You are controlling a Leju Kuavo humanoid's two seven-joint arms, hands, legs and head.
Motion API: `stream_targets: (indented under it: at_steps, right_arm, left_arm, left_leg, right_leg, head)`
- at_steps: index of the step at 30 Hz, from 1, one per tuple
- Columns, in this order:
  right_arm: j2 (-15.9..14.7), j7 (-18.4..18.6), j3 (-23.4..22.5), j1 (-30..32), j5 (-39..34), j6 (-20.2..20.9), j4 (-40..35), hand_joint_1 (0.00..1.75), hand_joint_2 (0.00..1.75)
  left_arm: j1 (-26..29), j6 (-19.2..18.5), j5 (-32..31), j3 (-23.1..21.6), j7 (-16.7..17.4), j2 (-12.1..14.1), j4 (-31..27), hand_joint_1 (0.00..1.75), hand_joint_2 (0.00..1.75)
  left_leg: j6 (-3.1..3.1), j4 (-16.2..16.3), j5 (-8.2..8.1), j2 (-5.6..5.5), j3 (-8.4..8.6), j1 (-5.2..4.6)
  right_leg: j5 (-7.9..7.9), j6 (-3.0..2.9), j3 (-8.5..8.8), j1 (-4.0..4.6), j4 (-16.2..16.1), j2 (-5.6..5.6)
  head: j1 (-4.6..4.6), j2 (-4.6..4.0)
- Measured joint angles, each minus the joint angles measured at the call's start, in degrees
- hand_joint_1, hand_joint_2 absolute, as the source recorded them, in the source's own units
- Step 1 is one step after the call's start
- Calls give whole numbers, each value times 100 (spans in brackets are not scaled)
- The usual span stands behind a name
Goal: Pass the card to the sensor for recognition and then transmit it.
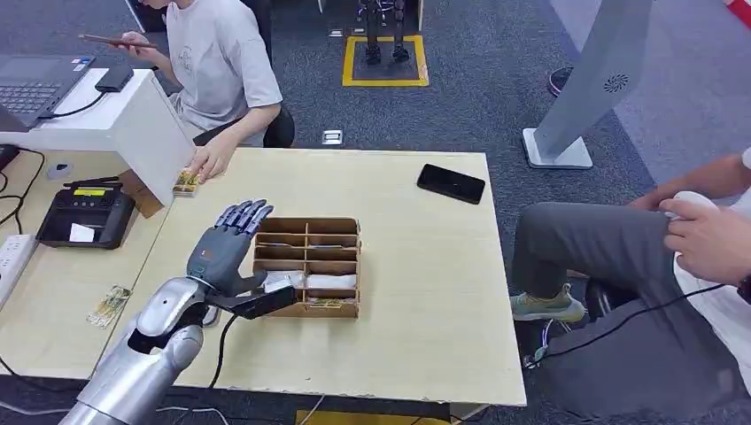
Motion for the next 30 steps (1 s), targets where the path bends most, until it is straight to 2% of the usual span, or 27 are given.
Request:
stream_targets:
  at_steps: [10, 11, 13, 15, 30]
  right_arm:
    - [0, 0, 0, 0, 0, 0, 0, 0, 0]
    - [0, 2, 0, 0, 2, 2, 0, 0, 0]
    - [2, 22, 7, -5, 7, 9, -2, 0, 0]
    - [13, 50, 15, -11, 7, 9, -2, 0, 0]
    - [26, 52, 46, -36, 7, 7, -2, 0, 0]
  left_arm:
    - [-2, -2, 4, 0, -2, 0, 0, 0, 175]
    - [-5, -112, 119, 0, -81, 0, 0, 0, 175]
    - [7, -587, 736, 0, -359, -2, -18, 0, 175]
    - [36, -710, 1014, 0, -406, -22, -70, 0, 175]
    - [41, -717, 1161, -2, -302, -9, -216, 0, 175]
  left_leg:
    - [0, 0, 0, 0, 0, 0]
    - [0, 0, 0, 0, 0, 0]
    - [0, 0, 0, 0, -1, 0]
    - [0, 0, 0, 0, -1, 0]
    - [0, 0, 0, 0, -1, 0]
  right_leg:
    - [0, 0, 0, 0, 0, 0]
    - [0, 0, 0, 0, 0, 0]
    - [0, 0, 0, 0, 0, 0]
    - [0, 0, 0, 0, 0, 0]
    - [0, 0, 0, 0, 0, 0]
  head:
    - [0, 0]
    - [0, 0]
    - [0, 0]
    - [2, 0]
    - [0, 0]
